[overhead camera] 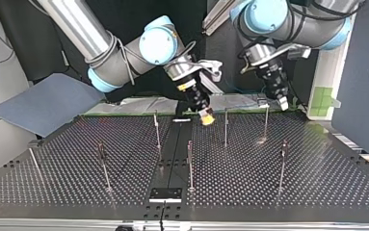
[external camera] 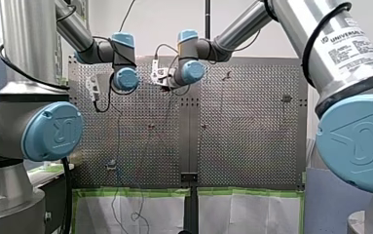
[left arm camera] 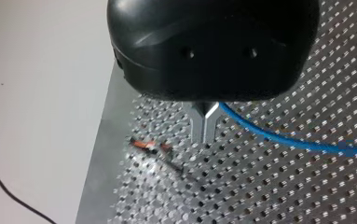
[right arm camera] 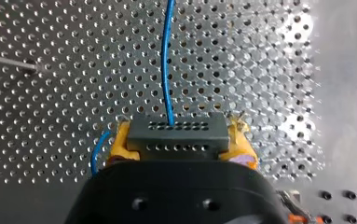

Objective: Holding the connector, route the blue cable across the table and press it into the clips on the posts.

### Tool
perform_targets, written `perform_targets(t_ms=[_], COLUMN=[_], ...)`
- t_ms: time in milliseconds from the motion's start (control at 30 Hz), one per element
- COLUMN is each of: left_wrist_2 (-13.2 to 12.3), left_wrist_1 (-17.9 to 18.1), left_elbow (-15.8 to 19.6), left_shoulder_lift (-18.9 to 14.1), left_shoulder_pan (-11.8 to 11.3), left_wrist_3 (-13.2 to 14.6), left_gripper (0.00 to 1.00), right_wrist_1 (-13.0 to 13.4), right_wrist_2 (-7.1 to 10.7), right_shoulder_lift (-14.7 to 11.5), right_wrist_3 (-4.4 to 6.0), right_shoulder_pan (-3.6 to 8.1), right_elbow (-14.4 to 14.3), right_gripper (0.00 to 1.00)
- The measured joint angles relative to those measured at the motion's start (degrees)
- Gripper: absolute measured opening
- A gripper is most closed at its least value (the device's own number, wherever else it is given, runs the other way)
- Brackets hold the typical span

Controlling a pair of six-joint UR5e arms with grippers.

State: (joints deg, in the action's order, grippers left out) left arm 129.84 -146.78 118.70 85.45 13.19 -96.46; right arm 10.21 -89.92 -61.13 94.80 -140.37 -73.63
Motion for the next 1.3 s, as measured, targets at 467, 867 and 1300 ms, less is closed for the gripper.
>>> perform_targets(t_ms=[467, 867, 1300], left_wrist_2=[-7.9, -13.3, -17.4], left_wrist_1=[-4.6, -4.9, -4.6], left_elbow=[-6.1, -8.6, -9.8], left_shoulder_lift=[0.3, 3.0, 4.6], left_shoulder_pan=[-7.8, -10.7, -15.9], left_wrist_3=[-2.9, -4.6, -5.4], left_gripper=[0.0, 0.0, 0.0], right_wrist_1=[-3.7, -6.5, -7.3], right_wrist_2=[0.3, 1.59, 2.44], right_shoulder_lift=[3.3, 3.8, 8.7], right_wrist_3=[0.69, 1.34, 2.45], right_shoulder_pan=[-0.47, -1.24, -1.86], right_elbow=[8.4, 15.8, 24.2], right_gripper=[0.0, 0.0, 0.0])
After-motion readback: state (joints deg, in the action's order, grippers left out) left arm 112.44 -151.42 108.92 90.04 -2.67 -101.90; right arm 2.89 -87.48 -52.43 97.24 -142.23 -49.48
